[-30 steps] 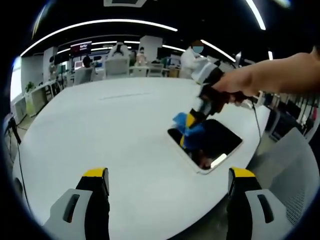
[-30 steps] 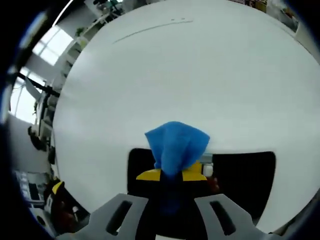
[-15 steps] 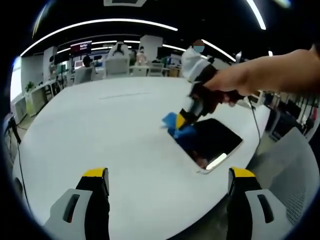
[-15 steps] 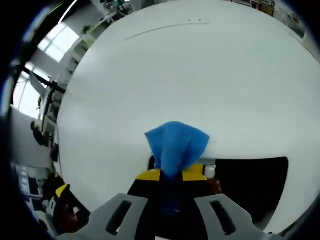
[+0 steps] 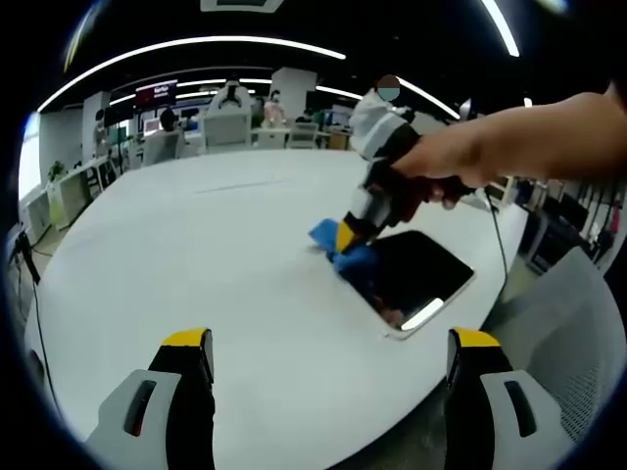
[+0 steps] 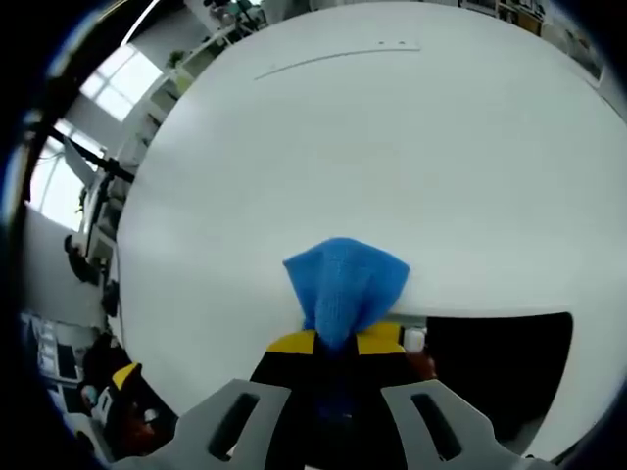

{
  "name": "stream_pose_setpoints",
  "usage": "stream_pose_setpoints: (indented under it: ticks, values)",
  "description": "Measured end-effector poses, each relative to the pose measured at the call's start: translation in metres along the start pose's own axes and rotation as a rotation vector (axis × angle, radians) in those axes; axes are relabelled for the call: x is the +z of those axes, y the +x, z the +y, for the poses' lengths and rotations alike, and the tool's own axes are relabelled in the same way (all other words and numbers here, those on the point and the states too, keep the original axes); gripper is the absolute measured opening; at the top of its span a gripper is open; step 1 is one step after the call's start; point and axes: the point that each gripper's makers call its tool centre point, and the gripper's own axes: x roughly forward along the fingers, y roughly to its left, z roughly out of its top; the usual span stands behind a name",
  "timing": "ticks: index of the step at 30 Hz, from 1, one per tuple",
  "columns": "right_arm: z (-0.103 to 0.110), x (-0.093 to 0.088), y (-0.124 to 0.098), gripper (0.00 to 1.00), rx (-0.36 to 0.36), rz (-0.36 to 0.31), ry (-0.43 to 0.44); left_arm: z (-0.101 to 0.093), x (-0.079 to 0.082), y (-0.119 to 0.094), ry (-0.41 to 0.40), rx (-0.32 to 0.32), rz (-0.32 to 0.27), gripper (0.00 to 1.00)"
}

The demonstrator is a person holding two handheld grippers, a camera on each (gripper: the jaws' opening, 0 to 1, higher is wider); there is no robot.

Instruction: Wipe the mirror surface with the cleaning cloth until all visible marks leave the cleaned area.

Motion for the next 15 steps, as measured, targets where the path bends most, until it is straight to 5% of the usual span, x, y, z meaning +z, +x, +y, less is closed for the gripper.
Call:
stream_pose_setpoints:
  ticks: [15]
  values:
    - [-0.0009, 0.0009, 0.0009, 0.07, 0.01, -0.01, -0.009, 0.0038, -0.0041, -0.0022, -0.015, 0.024, 0.014, 0.99]
